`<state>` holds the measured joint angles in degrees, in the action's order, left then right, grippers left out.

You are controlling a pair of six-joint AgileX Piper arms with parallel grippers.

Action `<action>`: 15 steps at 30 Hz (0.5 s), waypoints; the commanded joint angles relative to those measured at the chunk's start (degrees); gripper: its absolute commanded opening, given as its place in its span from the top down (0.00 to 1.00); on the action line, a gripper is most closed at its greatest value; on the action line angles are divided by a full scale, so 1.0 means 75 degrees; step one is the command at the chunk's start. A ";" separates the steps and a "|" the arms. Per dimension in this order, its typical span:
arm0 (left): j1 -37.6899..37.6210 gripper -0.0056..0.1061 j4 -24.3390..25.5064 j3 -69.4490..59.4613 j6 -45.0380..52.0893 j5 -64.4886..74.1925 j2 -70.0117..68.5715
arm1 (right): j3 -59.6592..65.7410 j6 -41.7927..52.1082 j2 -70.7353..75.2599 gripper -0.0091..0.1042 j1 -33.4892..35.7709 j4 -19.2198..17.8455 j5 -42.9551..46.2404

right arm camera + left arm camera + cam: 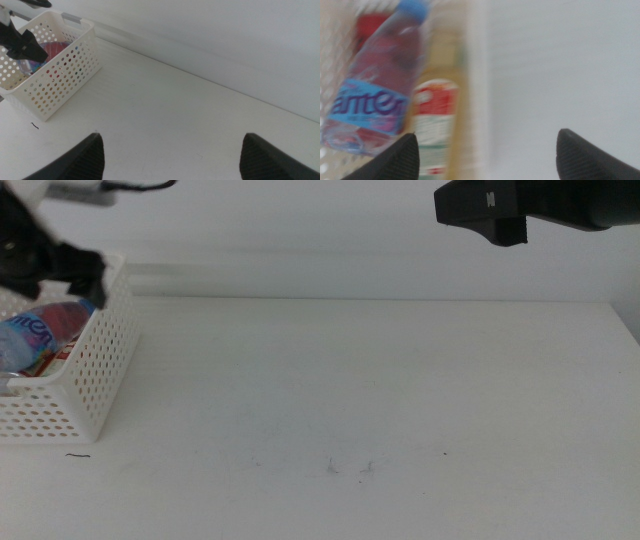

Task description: Use arms to grab the bottles and put them into the dustbin to the left of the table.

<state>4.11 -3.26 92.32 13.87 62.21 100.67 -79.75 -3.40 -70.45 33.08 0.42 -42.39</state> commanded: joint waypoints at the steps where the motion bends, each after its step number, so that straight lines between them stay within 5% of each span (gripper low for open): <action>1: -0.0609 0.11 -0.0224 -0.0500 -0.0071 -0.0315 -0.0897 | 0.0017 0.0048 0.0050 0.16 -0.0061 -0.0013 0.0044; 8: -0.2557 0.11 0.0435 -0.2267 -0.0825 -0.1840 -0.3568 | 0.0017 0.0048 0.0050 0.16 -0.0061 -0.0013 0.0044; 15: -0.2842 0.11 0.0499 -0.3074 -0.1225 -0.2568 -0.5142 | 0.0017 0.0048 0.0050 0.16 -0.0061 -0.0013 0.0044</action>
<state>-16.95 0.00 70.21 6.84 43.81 63.83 -79.75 -3.40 -70.45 33.08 0.42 -42.39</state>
